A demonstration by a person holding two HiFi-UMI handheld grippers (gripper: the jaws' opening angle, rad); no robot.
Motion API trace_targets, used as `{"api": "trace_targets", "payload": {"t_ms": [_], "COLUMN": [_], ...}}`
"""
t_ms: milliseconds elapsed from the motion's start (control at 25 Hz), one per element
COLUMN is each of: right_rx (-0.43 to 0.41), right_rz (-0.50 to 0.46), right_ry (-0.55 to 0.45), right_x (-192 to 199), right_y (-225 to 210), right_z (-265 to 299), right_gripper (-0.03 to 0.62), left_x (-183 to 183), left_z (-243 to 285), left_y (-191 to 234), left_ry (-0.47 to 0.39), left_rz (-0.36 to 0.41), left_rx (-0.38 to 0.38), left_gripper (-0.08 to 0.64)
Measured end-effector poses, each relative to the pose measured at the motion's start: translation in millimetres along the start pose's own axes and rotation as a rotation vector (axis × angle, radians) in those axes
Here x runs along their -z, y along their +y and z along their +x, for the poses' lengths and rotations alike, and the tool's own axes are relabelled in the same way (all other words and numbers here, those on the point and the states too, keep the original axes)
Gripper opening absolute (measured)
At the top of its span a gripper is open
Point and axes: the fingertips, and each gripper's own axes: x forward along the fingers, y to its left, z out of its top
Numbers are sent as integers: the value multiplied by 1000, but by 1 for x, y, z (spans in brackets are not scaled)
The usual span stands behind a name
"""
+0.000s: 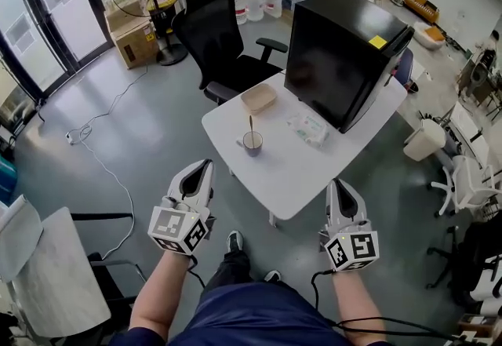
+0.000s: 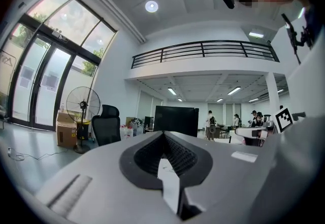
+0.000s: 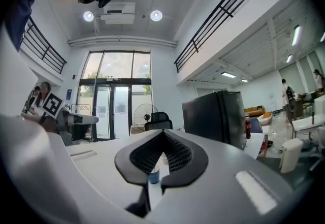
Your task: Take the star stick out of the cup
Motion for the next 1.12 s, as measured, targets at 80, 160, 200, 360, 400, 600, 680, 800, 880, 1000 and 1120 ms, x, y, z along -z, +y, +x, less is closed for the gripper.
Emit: {"api": "trace_targets", "payload": {"t_ms": [80,160,200,360,400,600,680,800,880,1000,1120], "right_rx": [18,33,39,68,77,119,132,145,147,138,120], "right_rz": [-3,-1,-1,-11,-13,-17,-17,-5,9,41,53], "right_ry": [14,28,34,64,72,110,124,141,150,162,174], "right_x": [4,6,7,14,16,26,31,39,45,55,59], "right_y": [-1,2,4,10,12,17,18,15,10,2,-5], "right_z": [14,28,36,64,70,92,97,102,105,110,113], "right_gripper": [7,6,6,6,6,6,6,7,7,7,7], "left_x": [5,10,12,29,34,58,70,90,105,127,147], "left_z": [16,32,40,74,82,117,131,152,167,189,208], "left_y": [12,26,33,57,62,79,82,83,83,80,74], "left_ry": [7,17,24,72,85,141,169,216,247,301,346], "left_rz": [-13,-24,-30,-36,-36,-60,-64,-71,-75,-68,-67], "left_rx": [19,38,49,109,124,207,236,265,271,268,269], "left_gripper": [5,5,5,5,5,6,6,6,8,14,23]}}
